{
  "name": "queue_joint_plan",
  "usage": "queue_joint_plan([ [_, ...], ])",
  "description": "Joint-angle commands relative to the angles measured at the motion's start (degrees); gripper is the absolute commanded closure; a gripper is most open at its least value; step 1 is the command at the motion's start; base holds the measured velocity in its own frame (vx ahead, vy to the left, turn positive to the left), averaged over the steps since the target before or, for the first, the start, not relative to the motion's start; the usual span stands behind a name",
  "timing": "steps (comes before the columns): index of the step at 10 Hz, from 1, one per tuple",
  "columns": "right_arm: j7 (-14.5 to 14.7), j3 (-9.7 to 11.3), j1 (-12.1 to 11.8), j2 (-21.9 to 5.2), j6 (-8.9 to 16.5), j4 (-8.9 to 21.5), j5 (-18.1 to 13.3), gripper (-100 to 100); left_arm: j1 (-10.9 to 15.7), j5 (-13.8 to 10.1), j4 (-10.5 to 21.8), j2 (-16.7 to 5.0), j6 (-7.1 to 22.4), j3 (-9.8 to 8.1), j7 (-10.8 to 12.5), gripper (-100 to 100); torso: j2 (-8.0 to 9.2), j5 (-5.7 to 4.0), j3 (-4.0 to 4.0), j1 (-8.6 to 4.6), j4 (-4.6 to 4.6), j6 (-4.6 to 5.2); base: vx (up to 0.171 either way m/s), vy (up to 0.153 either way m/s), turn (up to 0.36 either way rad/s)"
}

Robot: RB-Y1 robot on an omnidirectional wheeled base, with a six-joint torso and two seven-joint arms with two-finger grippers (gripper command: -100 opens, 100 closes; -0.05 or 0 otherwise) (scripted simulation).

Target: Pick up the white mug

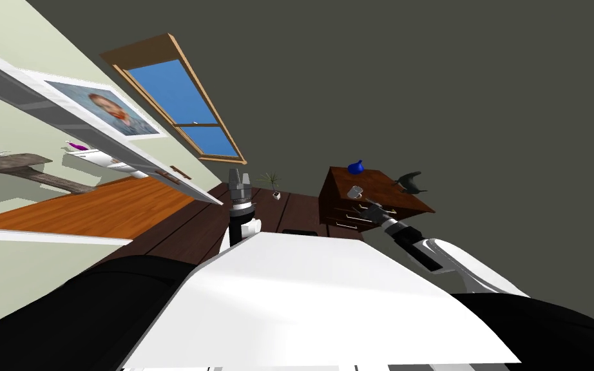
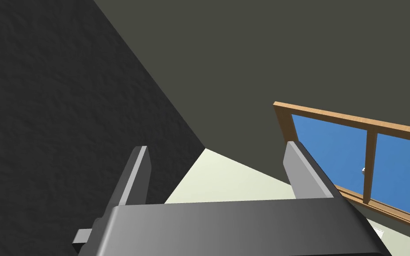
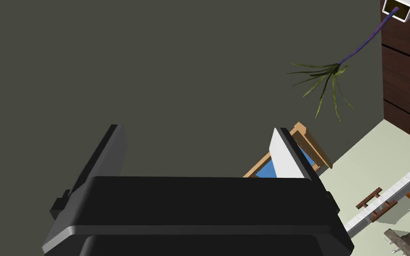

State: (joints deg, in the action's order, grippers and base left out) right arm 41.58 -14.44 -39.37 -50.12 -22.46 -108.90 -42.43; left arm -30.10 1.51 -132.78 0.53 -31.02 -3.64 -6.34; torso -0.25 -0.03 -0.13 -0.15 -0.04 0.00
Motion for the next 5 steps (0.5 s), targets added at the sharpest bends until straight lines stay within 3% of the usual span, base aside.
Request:
queue_joint_plan([
  [1,2.71,-0.21,-0.29,-2.10,-0.64,2.64,-1.93,-100,0.00,0.00,0.00,0.00,0.00,0.00,0.00,0,0.00,0.00,0.00,0.00,0.00,0.00,0.073,-0.017,0.071],
  [5,6.39,-0.49,-0.15,-6.17,-1.36,7.18,-4.88,-100,0.00,0.00,0.00,0.00,0.00,0.00,0.00,0,0.01,0.00,0.00,0.01,0.00,0.00,0.068,-0.016,0.038],
])
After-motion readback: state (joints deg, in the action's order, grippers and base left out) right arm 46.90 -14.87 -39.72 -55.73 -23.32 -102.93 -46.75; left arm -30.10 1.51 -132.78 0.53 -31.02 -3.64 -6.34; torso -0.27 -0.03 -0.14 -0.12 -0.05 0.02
